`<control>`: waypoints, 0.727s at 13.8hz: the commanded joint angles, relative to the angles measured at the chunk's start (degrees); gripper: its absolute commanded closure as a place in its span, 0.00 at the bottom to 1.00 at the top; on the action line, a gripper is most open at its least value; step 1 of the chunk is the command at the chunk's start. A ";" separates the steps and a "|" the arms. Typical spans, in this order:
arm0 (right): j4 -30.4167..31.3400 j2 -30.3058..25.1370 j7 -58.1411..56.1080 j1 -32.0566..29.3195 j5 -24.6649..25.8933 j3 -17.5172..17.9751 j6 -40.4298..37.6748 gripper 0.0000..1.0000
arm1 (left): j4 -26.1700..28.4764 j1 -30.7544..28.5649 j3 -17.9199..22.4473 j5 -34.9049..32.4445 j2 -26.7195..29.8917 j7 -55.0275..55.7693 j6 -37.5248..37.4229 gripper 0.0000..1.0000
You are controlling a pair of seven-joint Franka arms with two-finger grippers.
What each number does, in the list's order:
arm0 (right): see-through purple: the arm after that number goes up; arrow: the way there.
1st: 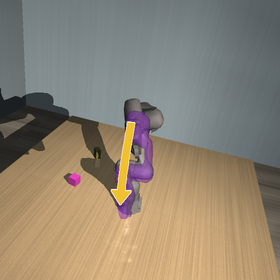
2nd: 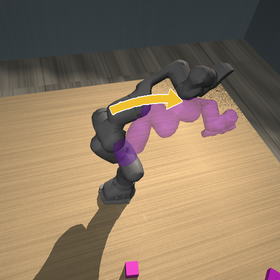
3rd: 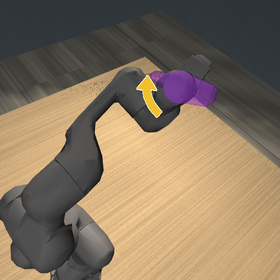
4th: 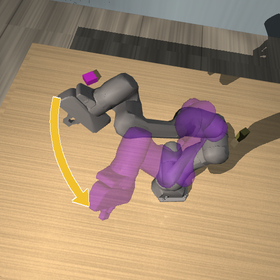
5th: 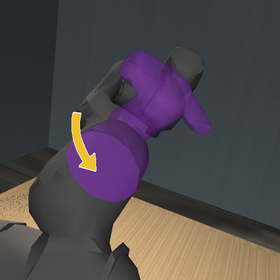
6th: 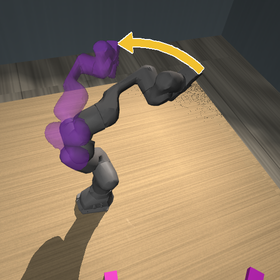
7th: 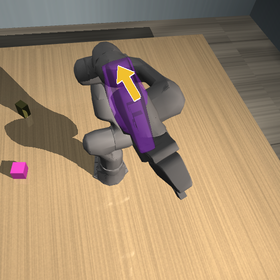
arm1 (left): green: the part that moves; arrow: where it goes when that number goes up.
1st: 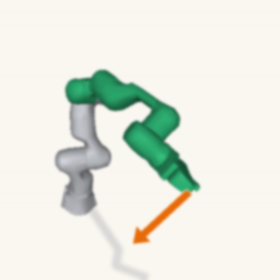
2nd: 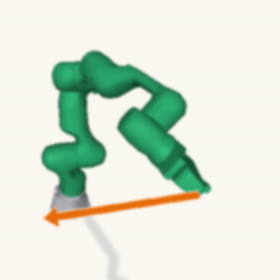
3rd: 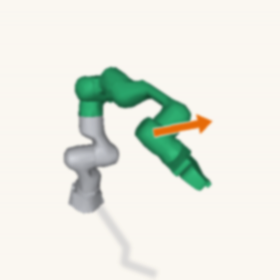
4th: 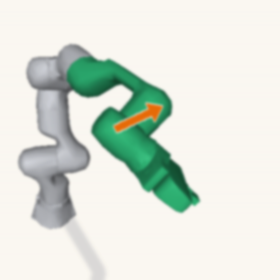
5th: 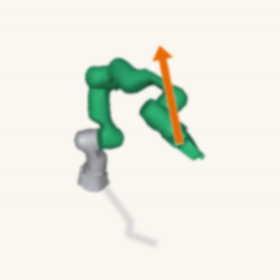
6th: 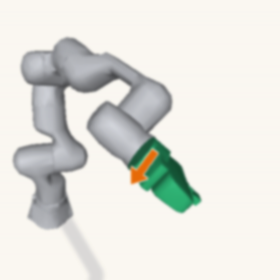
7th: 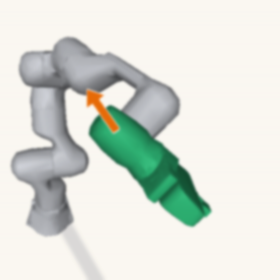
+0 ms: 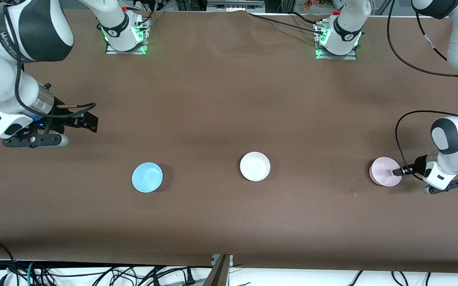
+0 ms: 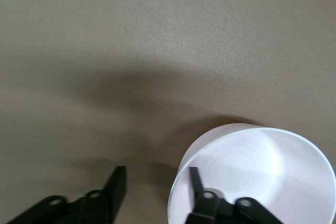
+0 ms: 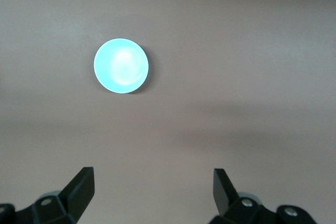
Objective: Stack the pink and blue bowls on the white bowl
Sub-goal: 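Grasp the pink bowl rim with the left gripper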
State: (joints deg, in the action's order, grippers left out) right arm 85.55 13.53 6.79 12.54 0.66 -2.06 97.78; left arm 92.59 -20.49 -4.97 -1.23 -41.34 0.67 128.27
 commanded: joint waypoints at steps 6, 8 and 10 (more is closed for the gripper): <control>-0.74 0.62 -0.46 0.38 1.28 0.13 0.05 0.00 | 0.49 0.45 -0.04 -1.58 0.47 3.36 -0.04 1.00; -0.56 2.45 -1.42 0.29 1.19 0.13 -0.13 0.00 | 0.40 1.24 -0.04 -1.58 0.91 4.34 -0.91 1.00; -0.65 3.34 -1.86 0.29 0.84 0.13 0.04 0.00 | -0.65 3.07 -0.12 -1.76 3.09 6.44 -5.99 1.00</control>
State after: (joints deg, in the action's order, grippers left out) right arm 85.64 15.34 5.93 12.85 1.02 -2.06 97.86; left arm 92.31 -19.79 -5.34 -1.44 -40.36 3.77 126.45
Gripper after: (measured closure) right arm 0.000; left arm 0.965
